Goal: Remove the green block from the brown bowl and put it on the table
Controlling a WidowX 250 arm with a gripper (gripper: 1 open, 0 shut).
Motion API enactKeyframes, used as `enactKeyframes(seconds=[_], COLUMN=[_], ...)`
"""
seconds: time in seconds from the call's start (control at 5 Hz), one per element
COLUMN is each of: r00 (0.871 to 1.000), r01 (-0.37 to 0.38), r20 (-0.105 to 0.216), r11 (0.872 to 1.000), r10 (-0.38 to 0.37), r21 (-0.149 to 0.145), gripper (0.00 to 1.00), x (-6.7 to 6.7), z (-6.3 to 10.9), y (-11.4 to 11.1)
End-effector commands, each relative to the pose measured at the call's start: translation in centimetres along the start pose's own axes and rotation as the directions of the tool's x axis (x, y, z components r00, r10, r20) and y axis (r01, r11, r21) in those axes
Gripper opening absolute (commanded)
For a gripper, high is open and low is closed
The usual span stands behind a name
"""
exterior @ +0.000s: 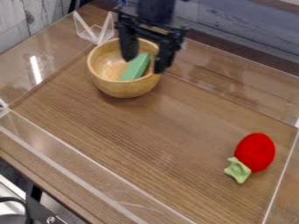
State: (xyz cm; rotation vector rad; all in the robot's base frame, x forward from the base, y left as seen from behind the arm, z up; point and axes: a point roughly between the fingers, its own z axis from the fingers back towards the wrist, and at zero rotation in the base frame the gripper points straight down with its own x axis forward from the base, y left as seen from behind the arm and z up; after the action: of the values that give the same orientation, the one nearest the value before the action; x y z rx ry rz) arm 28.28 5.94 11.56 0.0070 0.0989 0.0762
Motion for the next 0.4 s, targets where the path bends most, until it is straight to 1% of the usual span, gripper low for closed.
enactKeyframes(seconds=[0.0,0.2], r00=[0.999,0.998], r01=[-0.007,-0.017], r20=[0.051,0.056], r11=[1.0,1.0], r10=[0.007,0.016], r21=[0.009,0.012], gripper=[1.0,1.0], x=[0.26,0.82], z=[0.6,-0.39], y=[2.49,3.13])
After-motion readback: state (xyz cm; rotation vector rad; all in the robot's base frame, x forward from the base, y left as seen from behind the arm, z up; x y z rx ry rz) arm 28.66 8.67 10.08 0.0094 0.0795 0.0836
